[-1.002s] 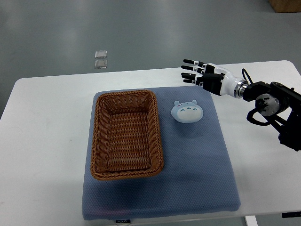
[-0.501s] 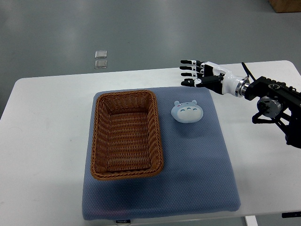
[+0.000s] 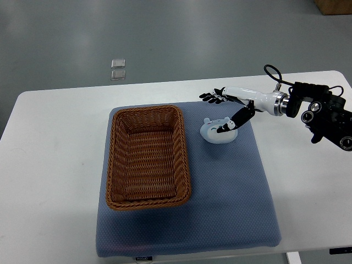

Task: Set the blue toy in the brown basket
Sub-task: 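Reach the right hand down over the pale blue cat toy, then close the right hand fingers around the blue toy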

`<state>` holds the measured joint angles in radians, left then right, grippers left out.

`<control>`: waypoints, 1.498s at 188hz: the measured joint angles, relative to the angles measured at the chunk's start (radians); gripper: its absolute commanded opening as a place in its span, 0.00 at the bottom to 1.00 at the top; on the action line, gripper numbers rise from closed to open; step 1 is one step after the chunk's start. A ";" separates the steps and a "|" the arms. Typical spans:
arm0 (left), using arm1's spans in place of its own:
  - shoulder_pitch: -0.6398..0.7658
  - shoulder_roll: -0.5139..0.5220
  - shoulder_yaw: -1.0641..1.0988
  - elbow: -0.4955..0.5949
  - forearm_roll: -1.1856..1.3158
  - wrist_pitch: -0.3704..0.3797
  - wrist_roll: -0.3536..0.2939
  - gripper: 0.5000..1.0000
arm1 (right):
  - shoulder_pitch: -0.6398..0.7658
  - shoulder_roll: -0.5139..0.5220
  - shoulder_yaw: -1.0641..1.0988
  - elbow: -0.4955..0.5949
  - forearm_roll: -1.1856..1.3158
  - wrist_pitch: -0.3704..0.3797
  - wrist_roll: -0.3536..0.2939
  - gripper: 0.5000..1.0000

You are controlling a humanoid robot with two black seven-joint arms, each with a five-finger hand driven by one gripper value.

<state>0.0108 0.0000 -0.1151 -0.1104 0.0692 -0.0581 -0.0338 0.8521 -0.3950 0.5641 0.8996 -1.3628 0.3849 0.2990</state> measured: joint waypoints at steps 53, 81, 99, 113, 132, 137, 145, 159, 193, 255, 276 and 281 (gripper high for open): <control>0.000 0.000 0.000 0.000 0.000 0.000 0.000 1.00 | 0.065 -0.012 -0.205 0.002 -0.068 -0.135 0.000 0.83; 0.000 0.000 0.000 0.000 0.000 0.000 0.000 1.00 | 0.068 -0.011 -0.252 0.002 -0.071 -0.185 0.000 0.83; 0.000 0.000 0.000 0.000 0.000 0.000 0.000 1.00 | 0.064 -0.010 -0.260 0.001 -0.071 -0.194 0.000 0.83; 0.000 0.000 0.000 0.000 0.000 0.000 0.000 1.00 | 0.062 -0.008 -0.261 0.000 -0.072 -0.198 0.000 0.83; 0.000 0.000 0.000 0.000 0.000 0.000 0.000 1.00 | 0.060 -0.005 -0.262 -0.002 -0.072 -0.213 0.000 0.83; 0.000 0.000 0.000 0.000 0.000 0.000 0.000 1.00 | 0.059 -0.003 -0.263 -0.002 -0.072 -0.216 0.000 0.83; 0.000 0.000 0.000 0.000 0.000 0.000 0.000 1.00 | 0.059 -0.002 -0.268 -0.004 -0.073 -0.223 0.000 0.83; 0.000 0.000 0.000 0.000 0.000 0.000 0.000 1.00 | 0.059 0.000 -0.279 -0.006 -0.073 -0.234 -0.002 0.83; 0.000 0.000 0.000 0.000 0.000 0.000 0.000 1.00 | 0.062 0.001 -0.313 -0.013 -0.073 -0.265 -0.007 0.82; 0.000 0.000 0.000 0.000 0.000 0.000 0.000 1.00 | 0.061 0.001 -0.319 -0.027 -0.073 -0.271 -0.009 0.61; 0.000 0.000 0.000 0.000 0.000 0.000 0.000 1.00 | 0.061 0.001 -0.319 -0.027 -0.073 -0.271 -0.009 0.47; 0.000 0.000 0.000 0.000 0.000 0.000 0.000 1.00 | 0.061 0.001 -0.319 -0.027 -0.073 -0.272 -0.009 0.43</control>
<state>0.0107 0.0000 -0.1151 -0.1104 0.0691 -0.0584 -0.0338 0.9128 -0.3942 0.2454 0.8728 -1.4358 0.1134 0.2899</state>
